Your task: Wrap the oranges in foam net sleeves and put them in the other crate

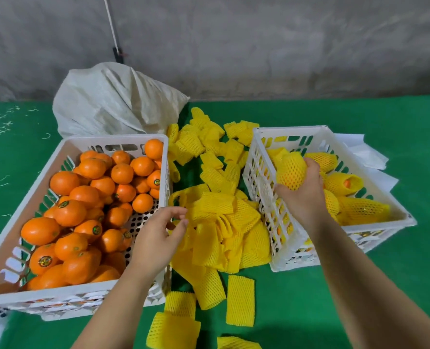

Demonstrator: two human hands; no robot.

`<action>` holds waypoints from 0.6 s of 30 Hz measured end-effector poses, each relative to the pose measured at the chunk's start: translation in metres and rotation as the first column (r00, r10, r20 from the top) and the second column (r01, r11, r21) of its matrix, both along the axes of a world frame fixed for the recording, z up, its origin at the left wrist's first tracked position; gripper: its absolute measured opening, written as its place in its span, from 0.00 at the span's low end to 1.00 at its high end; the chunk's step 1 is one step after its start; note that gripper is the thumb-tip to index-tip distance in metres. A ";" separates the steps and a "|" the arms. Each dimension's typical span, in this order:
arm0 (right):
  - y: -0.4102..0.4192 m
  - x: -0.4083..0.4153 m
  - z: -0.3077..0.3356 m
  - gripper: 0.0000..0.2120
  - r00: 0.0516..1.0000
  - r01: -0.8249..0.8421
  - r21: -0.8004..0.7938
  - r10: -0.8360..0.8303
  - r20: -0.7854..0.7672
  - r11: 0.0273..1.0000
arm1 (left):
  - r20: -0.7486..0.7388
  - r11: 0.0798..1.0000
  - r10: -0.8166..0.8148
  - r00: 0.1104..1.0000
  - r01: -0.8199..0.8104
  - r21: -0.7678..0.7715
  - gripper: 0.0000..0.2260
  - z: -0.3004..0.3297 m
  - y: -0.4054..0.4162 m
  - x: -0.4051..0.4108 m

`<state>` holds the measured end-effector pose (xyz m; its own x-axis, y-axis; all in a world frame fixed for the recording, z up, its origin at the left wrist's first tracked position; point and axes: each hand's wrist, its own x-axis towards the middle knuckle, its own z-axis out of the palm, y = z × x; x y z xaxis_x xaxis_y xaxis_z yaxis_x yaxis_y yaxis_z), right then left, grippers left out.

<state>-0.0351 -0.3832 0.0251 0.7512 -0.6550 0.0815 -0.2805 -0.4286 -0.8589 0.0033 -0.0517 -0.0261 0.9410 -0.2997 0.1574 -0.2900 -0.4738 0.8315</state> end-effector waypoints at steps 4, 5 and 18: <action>-0.016 0.025 -0.023 0.49 0.931 -0.126 -0.177 0.055 -0.362 0.976 | -0.079 0.994 0.072 0.994 -0.079 -0.078 0.07 -0.005 -0.001 0.004; -0.013 0.027 -0.033 0.51 0.874 -0.215 -0.292 0.050 -0.484 0.932 | -0.109 0.989 0.082 0.991 -0.094 -0.111 0.06 -0.006 0.000 0.004; 0.022 0.040 -0.069 0.32 0.839 -0.524 -0.754 0.086 -0.538 0.397 | -0.337 0.883 0.022 0.941 -0.177 -0.436 0.08 -0.009 0.009 0.004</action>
